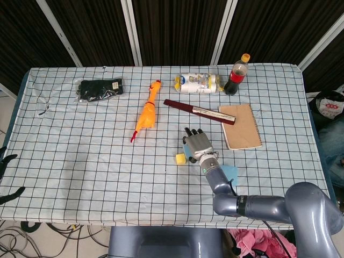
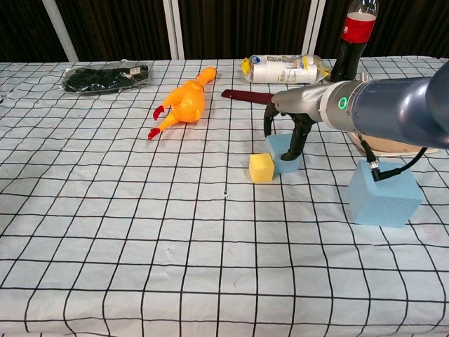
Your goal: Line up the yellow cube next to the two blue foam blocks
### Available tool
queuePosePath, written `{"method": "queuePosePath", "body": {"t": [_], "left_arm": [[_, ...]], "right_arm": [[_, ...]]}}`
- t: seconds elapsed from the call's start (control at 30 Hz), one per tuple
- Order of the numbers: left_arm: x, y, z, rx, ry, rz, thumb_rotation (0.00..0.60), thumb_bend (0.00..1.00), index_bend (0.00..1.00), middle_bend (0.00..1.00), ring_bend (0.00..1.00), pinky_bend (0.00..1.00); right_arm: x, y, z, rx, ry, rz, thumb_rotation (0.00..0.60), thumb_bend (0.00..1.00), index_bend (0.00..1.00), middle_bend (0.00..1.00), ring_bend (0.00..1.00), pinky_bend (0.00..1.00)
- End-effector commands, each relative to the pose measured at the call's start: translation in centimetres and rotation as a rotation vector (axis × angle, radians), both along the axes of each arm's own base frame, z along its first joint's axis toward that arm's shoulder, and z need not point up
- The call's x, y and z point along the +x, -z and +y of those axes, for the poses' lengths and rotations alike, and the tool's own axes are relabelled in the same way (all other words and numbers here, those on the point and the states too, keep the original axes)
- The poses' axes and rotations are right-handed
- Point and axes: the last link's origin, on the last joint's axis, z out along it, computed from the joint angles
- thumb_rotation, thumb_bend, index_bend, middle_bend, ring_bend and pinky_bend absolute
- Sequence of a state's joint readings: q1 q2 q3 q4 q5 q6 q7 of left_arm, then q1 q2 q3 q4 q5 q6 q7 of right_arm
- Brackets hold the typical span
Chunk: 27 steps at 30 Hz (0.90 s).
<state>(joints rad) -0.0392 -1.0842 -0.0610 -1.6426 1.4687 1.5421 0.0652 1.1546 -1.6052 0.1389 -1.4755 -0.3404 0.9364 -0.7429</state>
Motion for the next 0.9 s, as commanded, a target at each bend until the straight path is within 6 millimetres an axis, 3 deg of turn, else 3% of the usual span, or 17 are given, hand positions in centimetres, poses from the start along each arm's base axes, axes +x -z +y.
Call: {"method": "queuePosePath", "body": {"t": [0.03, 0.9], "left_arm": [[0.0, 0.0, 0.01, 0.0, 0.0, 0.0, 0.6, 0.03, 0.21, 0.06, 0.0, 0.0], [-0.13, -0.03, 0.03, 0.009, -0.007, 0.009, 0.6, 0.03, 0.22, 0.06, 0.0, 0.0]], "right_arm": [[-0.01, 0.01, 0.04, 0.004, 0.003, -0.002, 0.6, 0.24, 0.32, 0.0, 0.08, 0.1], [0.0, 0.17, -0.04, 0.009, 0.003, -0.004, 0.6, 0.24, 0.33, 0.0, 0.08, 0.1]]}}
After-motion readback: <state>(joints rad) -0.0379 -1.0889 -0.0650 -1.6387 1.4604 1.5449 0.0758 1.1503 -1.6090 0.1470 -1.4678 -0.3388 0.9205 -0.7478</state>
